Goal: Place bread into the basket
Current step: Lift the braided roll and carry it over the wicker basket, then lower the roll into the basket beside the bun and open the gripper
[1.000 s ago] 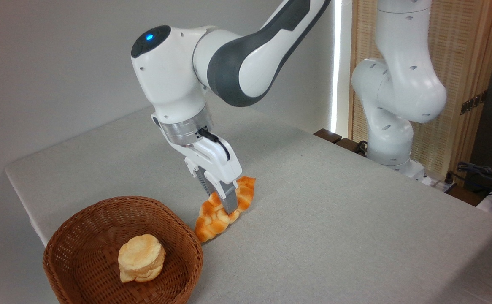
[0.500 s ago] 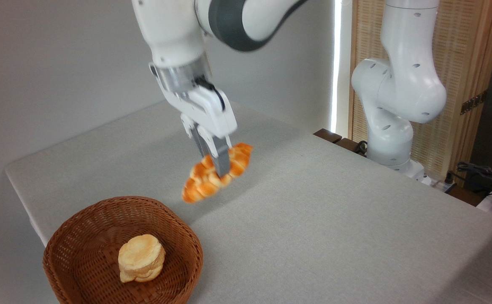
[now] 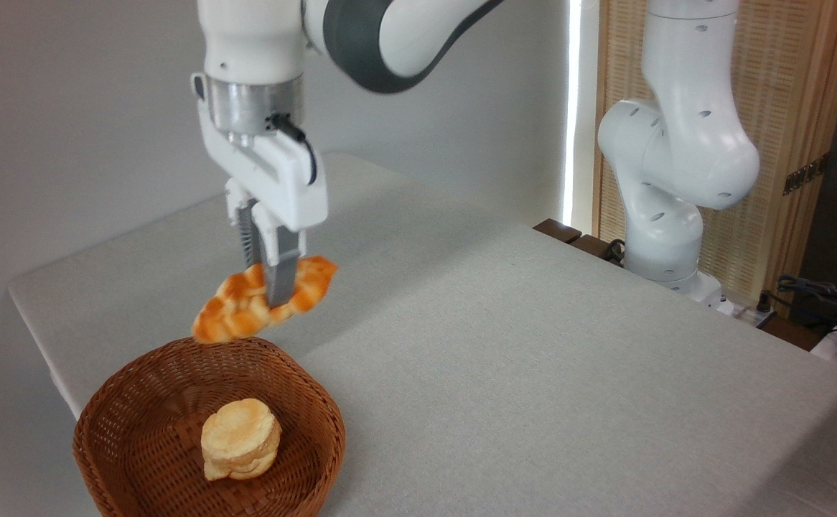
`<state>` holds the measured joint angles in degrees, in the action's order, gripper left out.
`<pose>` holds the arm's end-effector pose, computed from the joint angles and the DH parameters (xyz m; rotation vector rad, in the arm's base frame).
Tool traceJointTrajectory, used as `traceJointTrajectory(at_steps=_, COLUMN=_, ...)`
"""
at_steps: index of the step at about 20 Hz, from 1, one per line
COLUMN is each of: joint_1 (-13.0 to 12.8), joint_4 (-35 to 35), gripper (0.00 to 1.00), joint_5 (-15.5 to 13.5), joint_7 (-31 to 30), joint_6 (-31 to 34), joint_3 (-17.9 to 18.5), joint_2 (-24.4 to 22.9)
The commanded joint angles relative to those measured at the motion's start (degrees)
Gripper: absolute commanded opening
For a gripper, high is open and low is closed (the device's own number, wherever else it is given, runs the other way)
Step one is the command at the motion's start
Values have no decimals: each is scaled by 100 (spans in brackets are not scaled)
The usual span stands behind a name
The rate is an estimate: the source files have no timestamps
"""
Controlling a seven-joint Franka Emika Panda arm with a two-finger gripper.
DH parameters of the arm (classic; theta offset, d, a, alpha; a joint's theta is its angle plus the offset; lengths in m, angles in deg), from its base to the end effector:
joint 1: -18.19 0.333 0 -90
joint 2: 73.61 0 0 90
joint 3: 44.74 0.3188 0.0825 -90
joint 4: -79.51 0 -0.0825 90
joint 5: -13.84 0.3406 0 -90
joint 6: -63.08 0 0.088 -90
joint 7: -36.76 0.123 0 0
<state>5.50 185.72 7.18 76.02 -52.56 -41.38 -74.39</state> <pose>0.5285 -0.0952 0.5368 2.8199 -1.2039 0.3081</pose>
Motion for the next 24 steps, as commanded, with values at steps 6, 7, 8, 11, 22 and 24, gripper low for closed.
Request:
traceJointTrajectory(at_steps=6, joint_1=47, joint_4=-400, gripper=100, joint_5=-230, joint_7=-384, joint_6=-1776, joint_3=24, joint_2=701)
traceJointTrajectory(at_steps=7, joint_1=56, joint_4=-400, gripper=100, joint_5=-222, joint_7=-419, joint_6=-1839, joint_3=33, joint_2=728)
traceJointTrajectory(at_steps=8, joint_1=47, joint_4=-382, gripper=100, joint_5=-222, joint_7=-420, joint_6=-1840, joint_3=33, joint_2=737)
traceJointTrajectory(at_steps=11, joint_1=47, joint_4=-391, gripper=100, joint_5=-213, joint_7=-420, joint_6=-1840, joint_3=33, joint_2=746)
traceJointTrajectory(at_steps=22, joint_1=47, joint_4=-382, gripper=100, joint_5=-213, joint_7=-551, joint_6=-1831, joint_3=42, joint_2=728)
traceJointTrajectory(at_steps=24, joint_1=47, joint_4=-391, gripper=100, joint_5=-187, joint_7=-560, joint_6=-1752, joint_3=155, joint_2=684)
